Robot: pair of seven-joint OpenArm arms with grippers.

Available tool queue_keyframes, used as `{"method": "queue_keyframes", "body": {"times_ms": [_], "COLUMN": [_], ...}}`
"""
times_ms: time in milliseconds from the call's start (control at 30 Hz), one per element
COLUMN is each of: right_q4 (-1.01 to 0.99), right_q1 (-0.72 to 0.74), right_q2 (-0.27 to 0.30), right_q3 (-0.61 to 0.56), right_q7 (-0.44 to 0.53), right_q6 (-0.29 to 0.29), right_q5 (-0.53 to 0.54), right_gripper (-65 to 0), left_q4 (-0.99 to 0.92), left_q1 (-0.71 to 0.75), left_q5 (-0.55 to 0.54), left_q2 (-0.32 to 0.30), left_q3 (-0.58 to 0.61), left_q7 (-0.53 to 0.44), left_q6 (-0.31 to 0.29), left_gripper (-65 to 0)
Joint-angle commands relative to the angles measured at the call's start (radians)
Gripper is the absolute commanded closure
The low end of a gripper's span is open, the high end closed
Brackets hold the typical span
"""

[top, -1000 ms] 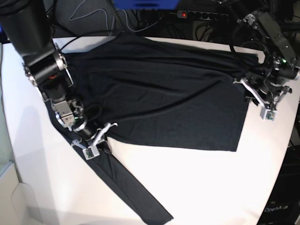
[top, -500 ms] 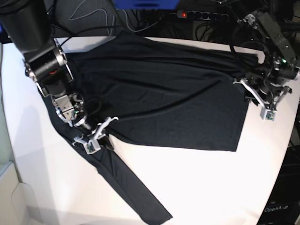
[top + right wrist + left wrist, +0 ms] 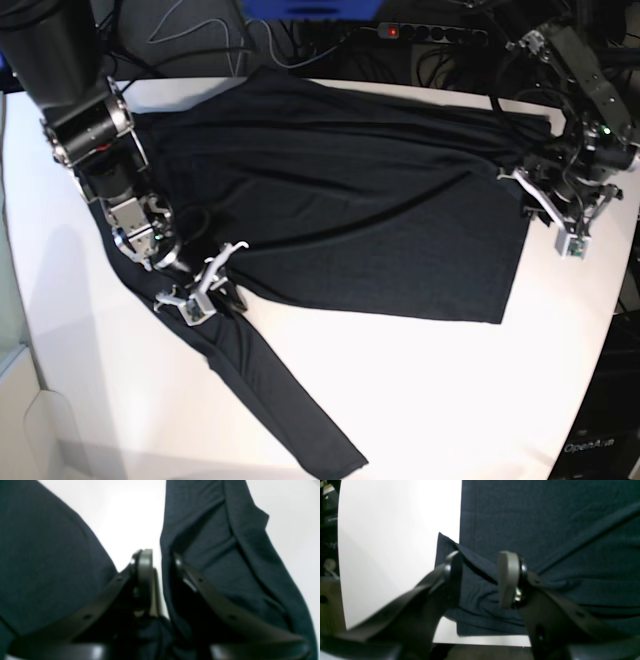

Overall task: Fold the T-shirt properly
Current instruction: 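Pull the held sleeve with the right gripper along the shirt side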

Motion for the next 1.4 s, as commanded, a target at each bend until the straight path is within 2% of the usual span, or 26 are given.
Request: {"method": "queue_keyframes", "body": {"times_ms": [0,100,267,500,600,667,800,933,1133,1367], "right_q4": [0.035,0.136,0.369,0.547,0.543,0.529,0.444,0.312,0.073,-0.077], "right_q1": [0.019,0.014,-0.003,-0.007,0.035,0.062,0.124,0.194,0.284,0.33], "right_q2": [0.022,0.054,0.112,0.131,0.109,0.097,0.071,0.031,-0.027,-0.044], "right_q3": [0.003,0.005,0.008,0.008,0.008,0.008,0.008,0.008,0.006,0.028], "right_q7": [0.005,-0.096,-0.263,-0.447,-0.53,-0.57,-0.576,-0.564,-0.452,-0.358], "right_q6": [-0.002,-0.002,-0.002,-0.004,-0.004,-0.004,-0.004,-0.002,0.001,-0.002], "right_q5": [0.011,0.011,0.011,0.011,0.011,0.011,0.011,0.011,0.011,0.028], "right_gripper": [-16.7,-20.2,-20.3,-20.9,-21.0,-23.6,-34.8,-41.8,-43.1,-43.1], "left_q4": [0.013,0.013,0.013,0.013,0.013,0.013,0.013,0.013,0.014,0.014], "left_q1": [-0.01,-0.012,-0.028,-0.03,-0.03,-0.03,-0.03,-0.03,-0.03,-0.025], "left_q5": [-0.014,-0.015,-0.014,-0.018,-0.018,-0.018,-0.018,-0.015,-0.014,-0.018], "left_q2": [-0.008,-0.008,-0.008,-0.008,-0.008,-0.008,-0.007,0.005,0.013,0.015], "left_q3": [0.0,0.0,0.0,0.0,0.0,0.0,0.0,-0.002,0.0,0.0], "left_q7": [-0.017,-0.019,-0.019,-0.019,-0.019,-0.019,-0.019,-0.017,-0.01,-0.008], "left_q6": [0.004,0.004,0.004,0.004,0.004,0.004,0.004,0.004,0.004,0.004], "left_gripper": [-22.9,-22.9,-22.9,-22.9,-22.9,-22.8,-22.8,-22.8,-22.8,-22.8]}}
